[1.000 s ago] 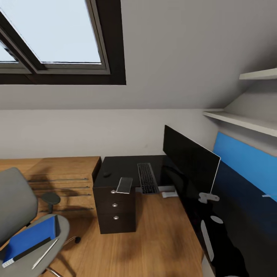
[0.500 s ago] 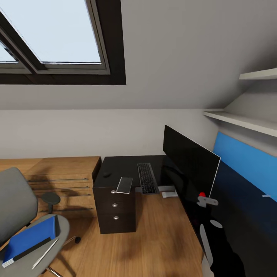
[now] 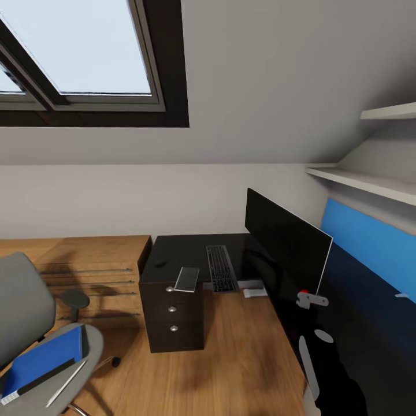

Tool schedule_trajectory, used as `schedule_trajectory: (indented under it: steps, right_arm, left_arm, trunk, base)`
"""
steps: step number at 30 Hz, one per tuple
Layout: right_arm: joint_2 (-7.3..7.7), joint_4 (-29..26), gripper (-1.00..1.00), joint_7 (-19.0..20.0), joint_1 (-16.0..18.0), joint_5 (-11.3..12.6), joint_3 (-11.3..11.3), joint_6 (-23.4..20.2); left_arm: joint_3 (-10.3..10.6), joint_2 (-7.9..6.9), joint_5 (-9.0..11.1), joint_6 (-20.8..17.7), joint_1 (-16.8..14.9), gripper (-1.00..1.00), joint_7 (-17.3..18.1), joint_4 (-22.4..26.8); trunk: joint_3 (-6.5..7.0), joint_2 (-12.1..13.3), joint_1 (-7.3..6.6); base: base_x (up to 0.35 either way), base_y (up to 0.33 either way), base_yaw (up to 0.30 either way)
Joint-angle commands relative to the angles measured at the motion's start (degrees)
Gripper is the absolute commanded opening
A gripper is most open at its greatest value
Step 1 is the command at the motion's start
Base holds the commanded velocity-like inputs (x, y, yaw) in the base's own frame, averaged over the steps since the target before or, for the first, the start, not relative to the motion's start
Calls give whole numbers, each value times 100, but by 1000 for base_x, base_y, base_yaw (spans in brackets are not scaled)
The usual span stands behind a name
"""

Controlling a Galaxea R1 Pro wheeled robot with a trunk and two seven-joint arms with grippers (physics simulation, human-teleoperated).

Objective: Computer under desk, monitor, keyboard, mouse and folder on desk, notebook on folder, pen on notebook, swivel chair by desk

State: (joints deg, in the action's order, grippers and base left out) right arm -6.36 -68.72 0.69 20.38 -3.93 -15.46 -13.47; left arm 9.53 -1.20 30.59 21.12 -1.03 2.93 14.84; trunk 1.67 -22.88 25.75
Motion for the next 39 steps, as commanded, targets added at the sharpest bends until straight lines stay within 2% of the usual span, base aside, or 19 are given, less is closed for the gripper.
schedule_trajectory:
  steps: [1, 6, 20, 39]
  right_arm:
    - [-6, -7, 100, 8, 2, -40, -10, 1]
    - [-6, -6, 100, 10, 1, -33, -6, 160]
    - [-14, -29, 100, -4, 1, -14, -3, 185]
    - [-6, -69, 100, -7, 1, -11, -16, 187]
  left_arm:
    - [34, -3, 61, 22, -3, 100, 29, -7]
    - [38, -3, 61, 23, -3, 100, 31, -7]
    - [30, -3, 61, 23, -3, 100, 32, -16]
    - [23, -3, 61, 23, -3, 100, 29, -16]
  trunk:
    - [-2, -4, 3]
    - [-2, -4, 3]
    - [-2, -4, 3]
    - [43, -4, 3]
  base:
    - [133, 0, 0]
    - [145, 0, 0]
    - [38, 0, -27]
    - [1, 0, -218]
